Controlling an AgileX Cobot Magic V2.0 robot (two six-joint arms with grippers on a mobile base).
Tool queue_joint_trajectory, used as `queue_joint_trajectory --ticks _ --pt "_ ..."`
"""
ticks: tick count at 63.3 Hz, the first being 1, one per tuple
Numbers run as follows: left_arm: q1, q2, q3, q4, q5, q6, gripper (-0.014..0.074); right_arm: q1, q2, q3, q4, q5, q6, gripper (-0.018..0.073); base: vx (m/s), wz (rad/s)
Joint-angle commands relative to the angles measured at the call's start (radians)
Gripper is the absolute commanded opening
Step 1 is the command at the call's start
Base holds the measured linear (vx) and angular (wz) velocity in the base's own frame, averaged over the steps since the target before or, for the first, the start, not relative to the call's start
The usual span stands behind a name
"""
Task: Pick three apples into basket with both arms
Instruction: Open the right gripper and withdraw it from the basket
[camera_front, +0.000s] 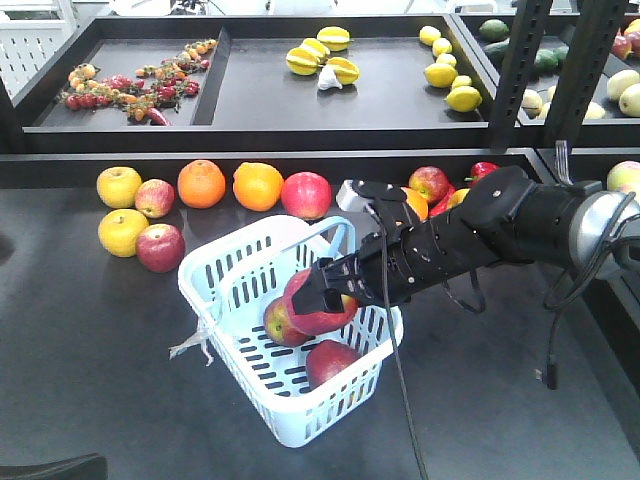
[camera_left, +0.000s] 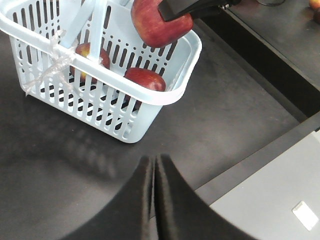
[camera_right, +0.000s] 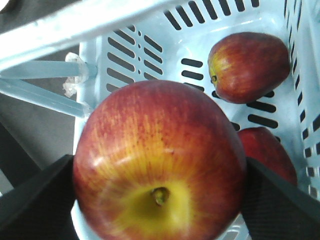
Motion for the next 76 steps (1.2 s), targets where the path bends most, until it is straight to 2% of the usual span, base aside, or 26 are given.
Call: queue_joint_trajectory --ticks 1,10,16,22,38,46,55,59,66,76 --pt "-0.002 -0.001 -0.029 -0.021 -0.045 0.0 -0.0006 -0.004 -0.046 -0.05 0.025 0.003 -0.017 0.0578 0.0 0.0" --pt "-0.002 -0.001 -0.029 -0.021 -0.045 0.0 -0.0006 -0.004 -0.046 -0.08 0.015 0.005 -0.017 0.0458 0.0 0.0" --pt "-0.002 -0.001 -0.029 -0.021 -0.045 0.0 -0.0006 -0.004 -0.046 -0.088 0.012 0.004 -0.018 0.044 0.0 0.0" --pt "-0.002 -0.001 -0.029 -0.021 -0.045 0.0 -0.0006 -0.004 -0.046 -0.089 0.004 0.005 -0.017 0.0487 0.0 0.0" --pt "-0.002 -0.001 -0.029 -0.021 -0.045 0.0 -0.0006 -0.004 -0.046 -0.089 -0.022 0.004 -0.017 0.0704 0.0 0.0" --pt "-0.002 -0.001 -0.029 -0.021 -0.045 0.0 -0.0006 -0.004 -0.046 -0.089 -0.045 0.005 -0.017 0.0721 0.0 0.0" --pt "-0.002 -0.001 -0.029 -0.021 -0.045 0.0 -0.0006 -0.004 -0.047 -0.089 -0.046 0.019 -0.017 0.0689 0.0 0.0" --pt "-0.002 -0.001 -0.029 -0.021 -0.045 0.0 -0.0006 -0.004 -0.052 -0.089 -0.046 0.032 -0.012 0.0634 0.0 0.0" --pt "-0.002 -0.001 -0.029 -0.021 -0.045 0.0 -0.0006 -0.004 -0.081 -0.089 -0.056 0.09 -0.01 0.0446 0.0 0.0" --pt "-0.002 -0.001 -0.029 -0.021 -0.045 0.0 -0.0006 -0.004 -0.153 -0.089 -0.132 0.227 -0.014 0.0007 0.0 0.0"
